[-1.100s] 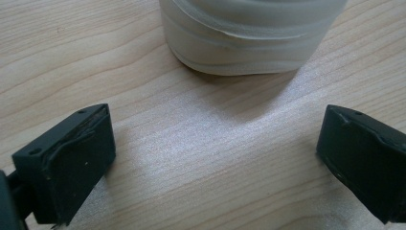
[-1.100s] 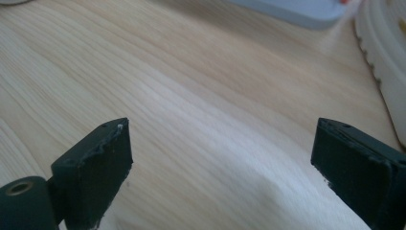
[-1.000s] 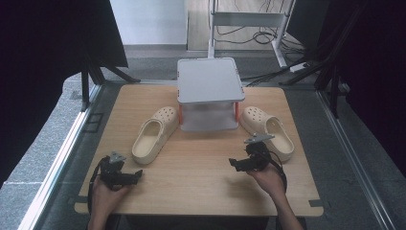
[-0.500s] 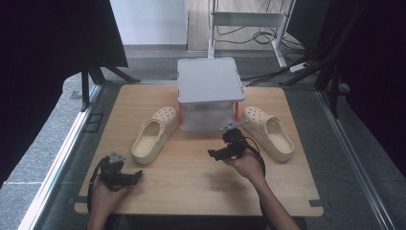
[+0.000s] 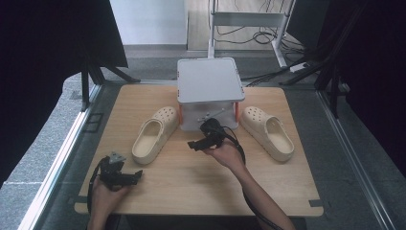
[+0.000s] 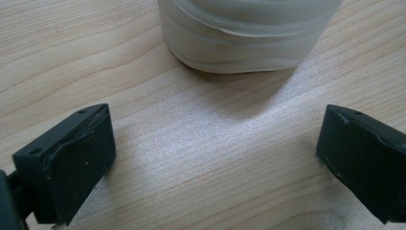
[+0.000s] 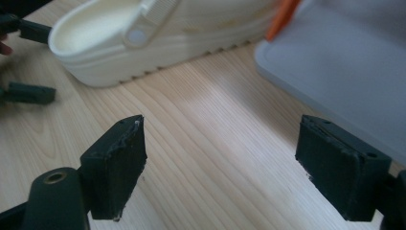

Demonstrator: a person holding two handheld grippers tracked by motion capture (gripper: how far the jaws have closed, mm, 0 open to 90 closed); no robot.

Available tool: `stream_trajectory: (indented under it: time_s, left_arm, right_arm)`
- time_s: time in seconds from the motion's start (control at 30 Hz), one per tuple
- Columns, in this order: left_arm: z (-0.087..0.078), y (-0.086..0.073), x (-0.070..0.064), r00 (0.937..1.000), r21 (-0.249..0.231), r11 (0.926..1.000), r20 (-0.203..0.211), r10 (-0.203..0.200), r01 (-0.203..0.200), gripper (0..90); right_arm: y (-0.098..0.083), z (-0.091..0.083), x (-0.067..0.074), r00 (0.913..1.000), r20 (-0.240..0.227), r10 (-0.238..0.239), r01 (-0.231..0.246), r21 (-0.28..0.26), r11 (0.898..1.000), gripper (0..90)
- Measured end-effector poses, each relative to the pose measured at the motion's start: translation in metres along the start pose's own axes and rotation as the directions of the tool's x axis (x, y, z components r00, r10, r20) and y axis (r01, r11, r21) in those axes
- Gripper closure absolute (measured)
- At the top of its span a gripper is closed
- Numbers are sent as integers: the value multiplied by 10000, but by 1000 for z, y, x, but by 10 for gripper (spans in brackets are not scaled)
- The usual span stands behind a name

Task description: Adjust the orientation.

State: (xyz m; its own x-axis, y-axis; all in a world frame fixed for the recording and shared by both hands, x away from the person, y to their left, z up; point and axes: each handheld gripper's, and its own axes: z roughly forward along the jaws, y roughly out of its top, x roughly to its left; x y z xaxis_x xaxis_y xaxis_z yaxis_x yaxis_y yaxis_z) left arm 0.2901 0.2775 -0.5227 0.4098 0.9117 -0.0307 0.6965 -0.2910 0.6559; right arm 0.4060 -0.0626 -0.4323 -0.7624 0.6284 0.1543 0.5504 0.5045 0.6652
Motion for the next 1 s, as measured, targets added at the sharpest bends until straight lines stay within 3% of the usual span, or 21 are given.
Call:
stream_trajectory:
  time_s: [0.2, 0.47, 0.7, 1.0]
  left_arm:
    - [0, 0, 0, 10000, -3, 10000, 1, -1, 1, 0]
    - [0, 0, 0, 10000, 13, 10000, 21, -46, 45, 0]
    - [0, 0, 0, 10000, 16, 10000, 24, -37, 37, 0]
    - [0, 0, -1, 10000, 2, 10000, 46, -13, 13, 0]
  right_arm:
    - [23, 18, 14, 9984, 100, -552, 549, 229, 9982, 205]
    - [48, 44, 32, 9963, 109, -852, 847, 368, 9957, 221]
    - [68, 70, 44, 9978, 166, -641, 630, 619, 9961, 228]
    - [86, 102, 52, 9969, 719, -320, 269, 701, 9972, 228]
